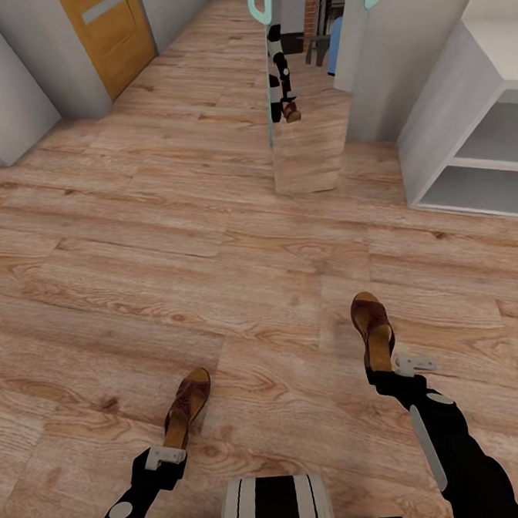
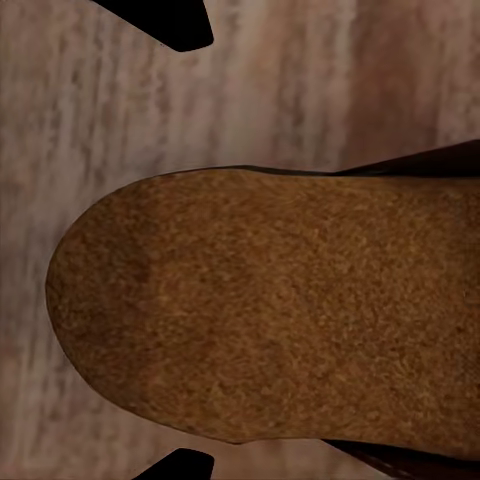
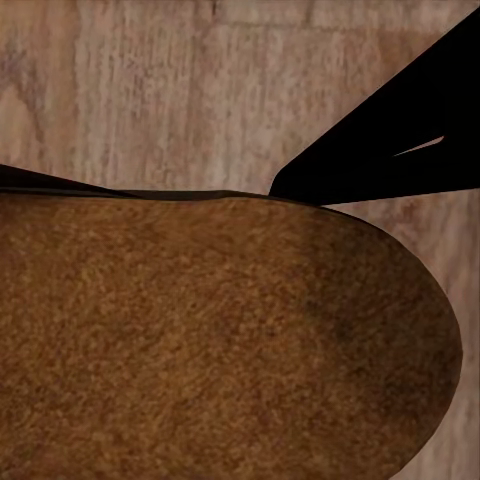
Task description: Pick up the two gym shoes and the two sandals from the corridor floor and place them onto the hallstand (shoe rack) in the corridor, making sure they are on the rack and not on the floor. Arrange them so the two gym shoes are next to each other and the two sandals are next to each other.
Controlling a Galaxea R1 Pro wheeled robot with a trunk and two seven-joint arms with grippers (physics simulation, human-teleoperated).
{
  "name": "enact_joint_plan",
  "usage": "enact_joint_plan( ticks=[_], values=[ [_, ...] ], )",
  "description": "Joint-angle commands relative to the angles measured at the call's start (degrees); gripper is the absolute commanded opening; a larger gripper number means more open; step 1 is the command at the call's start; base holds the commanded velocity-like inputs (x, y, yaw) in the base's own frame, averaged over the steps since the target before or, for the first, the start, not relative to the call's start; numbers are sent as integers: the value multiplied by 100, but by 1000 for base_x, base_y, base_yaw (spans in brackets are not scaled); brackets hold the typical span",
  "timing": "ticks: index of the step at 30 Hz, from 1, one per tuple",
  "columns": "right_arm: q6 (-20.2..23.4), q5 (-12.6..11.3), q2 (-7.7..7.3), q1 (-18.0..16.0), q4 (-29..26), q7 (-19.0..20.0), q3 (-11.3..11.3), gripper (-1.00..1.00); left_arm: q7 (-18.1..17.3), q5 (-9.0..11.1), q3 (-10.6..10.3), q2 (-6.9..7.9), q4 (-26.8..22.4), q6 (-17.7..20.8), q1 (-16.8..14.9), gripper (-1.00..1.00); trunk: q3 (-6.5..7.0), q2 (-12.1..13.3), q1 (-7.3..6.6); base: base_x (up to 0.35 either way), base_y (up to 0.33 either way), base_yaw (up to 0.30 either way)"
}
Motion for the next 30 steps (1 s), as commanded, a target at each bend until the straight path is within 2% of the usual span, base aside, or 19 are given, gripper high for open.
enact_joint_plan(
  ticks=[1, 6, 20, 30],
  values=[
    [35, -18, 0, -2, -7, -9, -2, -100, 1, -42, -2, 2, 2, -21, -2, 100, -3, -1, -1, 0, 0, 0],
    [35, -18, 0, -2, -7, -10, -2, -100, 1, -42, -2, 2, -1, -22, -2, 100, -92, -6, 9, 0, 0, 0],
    [35, -18, 0, -2, -7, -11, -2, -100, 9, -42, -2, 2, -7, -19, -2, 100, -92, -6, 9, 4, 0, 0],
    [35, -18, 0, -2, -7, -10, -2, -100, 10, -42, -2, 2, -8, -16, -2, 100, -92, -6, 9, 82, 0, 0]
  ],
)
